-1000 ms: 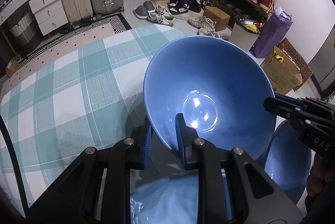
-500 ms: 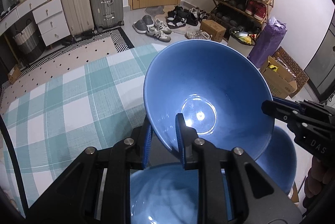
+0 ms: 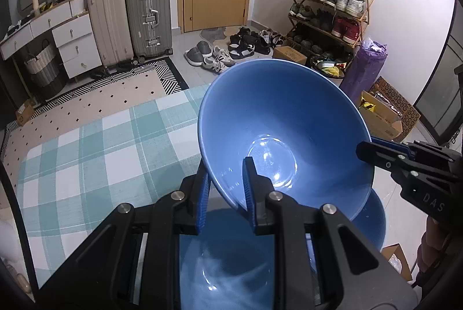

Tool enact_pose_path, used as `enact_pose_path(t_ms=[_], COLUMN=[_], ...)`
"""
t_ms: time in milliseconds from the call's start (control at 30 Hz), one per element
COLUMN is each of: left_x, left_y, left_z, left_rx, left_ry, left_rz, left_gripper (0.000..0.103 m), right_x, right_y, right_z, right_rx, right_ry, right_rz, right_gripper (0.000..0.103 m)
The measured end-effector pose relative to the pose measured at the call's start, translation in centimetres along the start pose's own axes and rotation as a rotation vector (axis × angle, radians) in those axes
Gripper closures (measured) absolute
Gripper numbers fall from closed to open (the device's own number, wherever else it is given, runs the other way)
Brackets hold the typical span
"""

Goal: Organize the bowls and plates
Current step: 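Lift the light-blue bowl with both tools toward another blue bowl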

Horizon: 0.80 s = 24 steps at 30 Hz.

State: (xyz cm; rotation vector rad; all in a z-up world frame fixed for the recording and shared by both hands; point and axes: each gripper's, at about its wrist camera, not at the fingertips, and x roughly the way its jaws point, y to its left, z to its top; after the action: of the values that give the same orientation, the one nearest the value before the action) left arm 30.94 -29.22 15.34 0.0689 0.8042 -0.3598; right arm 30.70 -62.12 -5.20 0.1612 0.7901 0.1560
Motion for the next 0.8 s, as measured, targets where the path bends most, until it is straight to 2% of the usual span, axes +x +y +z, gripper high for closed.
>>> enact_pose_path(t_ms=[433,800], left_x=[-8.3,-12.1], left_y=[-1.4,-2.1], left_z=[-2.0,-3.8], left_rx=[-0.010,-0.009], left_ry=[-0.049,-0.063], left_rz=[0.006,0.009], left_gripper=[0.084,0.084], right_x=[-4.8,-6.6], right_y=[3.0,4.1], right_z=[-1.3,-2.8], right_rx=[-0.036,-0.043], right_ry=[-0.047,-0.062], right_rz=[0.022,0.052], right_gripper=[0.085,0.085])
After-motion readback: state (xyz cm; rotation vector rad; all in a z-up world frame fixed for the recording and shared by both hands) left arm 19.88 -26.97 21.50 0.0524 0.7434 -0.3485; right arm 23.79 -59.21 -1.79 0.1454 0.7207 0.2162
